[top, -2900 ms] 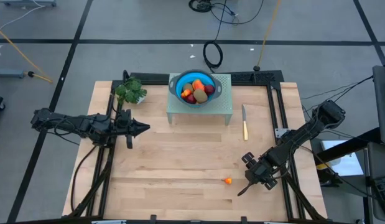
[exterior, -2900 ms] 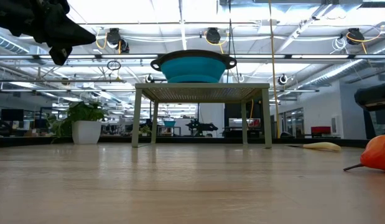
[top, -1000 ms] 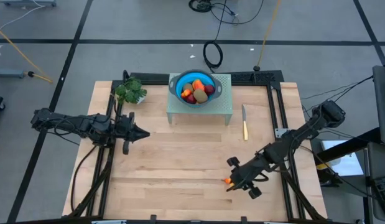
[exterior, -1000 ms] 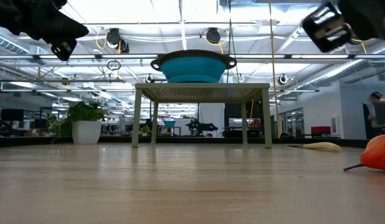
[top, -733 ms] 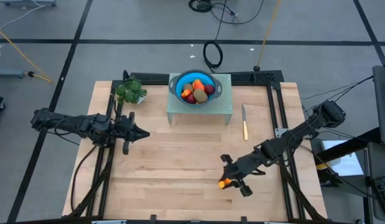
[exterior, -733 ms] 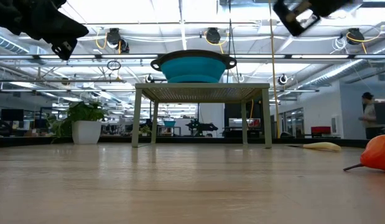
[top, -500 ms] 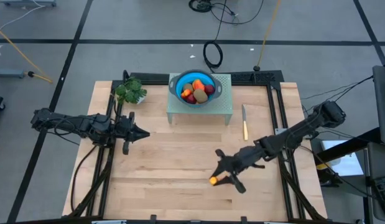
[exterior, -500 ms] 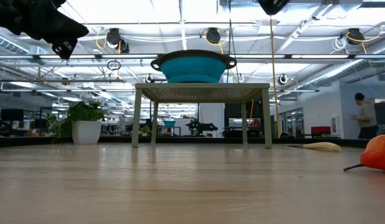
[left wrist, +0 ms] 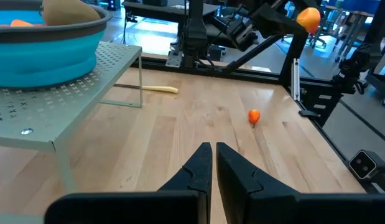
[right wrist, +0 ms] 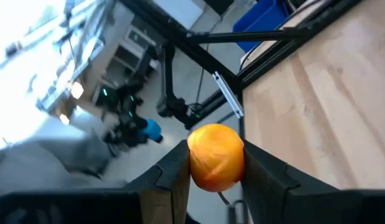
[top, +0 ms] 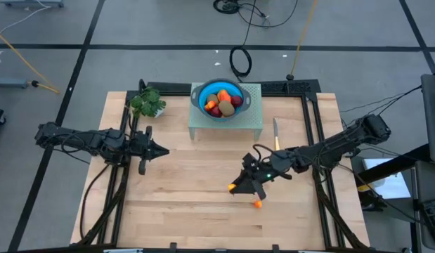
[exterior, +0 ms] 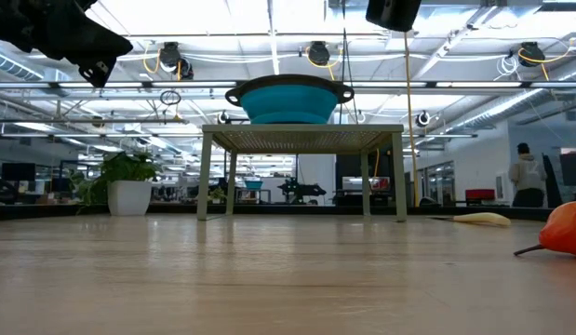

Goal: Pick & Place Fruit
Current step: Put the peach into the colander on the shelf

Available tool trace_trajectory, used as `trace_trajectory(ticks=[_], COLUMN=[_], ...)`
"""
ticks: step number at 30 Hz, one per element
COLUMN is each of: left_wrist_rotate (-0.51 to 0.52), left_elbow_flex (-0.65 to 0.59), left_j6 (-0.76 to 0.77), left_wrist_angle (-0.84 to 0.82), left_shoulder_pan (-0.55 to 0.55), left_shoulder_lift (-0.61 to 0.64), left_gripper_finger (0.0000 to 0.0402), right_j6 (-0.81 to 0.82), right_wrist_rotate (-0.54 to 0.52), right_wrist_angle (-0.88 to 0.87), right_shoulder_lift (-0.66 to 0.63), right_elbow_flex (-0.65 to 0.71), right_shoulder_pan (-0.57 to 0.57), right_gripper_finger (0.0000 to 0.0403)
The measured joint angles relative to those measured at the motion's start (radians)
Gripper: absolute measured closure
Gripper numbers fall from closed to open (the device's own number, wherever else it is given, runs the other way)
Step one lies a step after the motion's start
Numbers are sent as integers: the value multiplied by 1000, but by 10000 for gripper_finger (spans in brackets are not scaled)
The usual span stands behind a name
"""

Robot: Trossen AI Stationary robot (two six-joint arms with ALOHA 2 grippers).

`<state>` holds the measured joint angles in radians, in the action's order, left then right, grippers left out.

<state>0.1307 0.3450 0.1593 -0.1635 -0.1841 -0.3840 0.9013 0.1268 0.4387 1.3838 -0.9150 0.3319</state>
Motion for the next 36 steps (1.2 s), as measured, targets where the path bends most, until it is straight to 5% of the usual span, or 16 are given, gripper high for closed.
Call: trace_trajectory(ticks=[15,26,36], left_wrist_rotate=[0,0,0], left_elbow_flex=[0,0,0], left_j6=[-9,-18,-17], left_wrist_angle=[0,2,3], left_shoulder_pan=[0,0,0], left_shoulder_lift=[0,0,0], left_gripper_finger=[380,380,380], right_j6=[509,488,216], right_wrist_rotate=[4,0,-53], right_wrist_angle=[30,59,59], right_shoulder_lift=[0,0,0], right_elbow_flex=[0,0,0], right_shoulder_pan=[-25,-25,-56], right_gripper_finger=[286,286,285])
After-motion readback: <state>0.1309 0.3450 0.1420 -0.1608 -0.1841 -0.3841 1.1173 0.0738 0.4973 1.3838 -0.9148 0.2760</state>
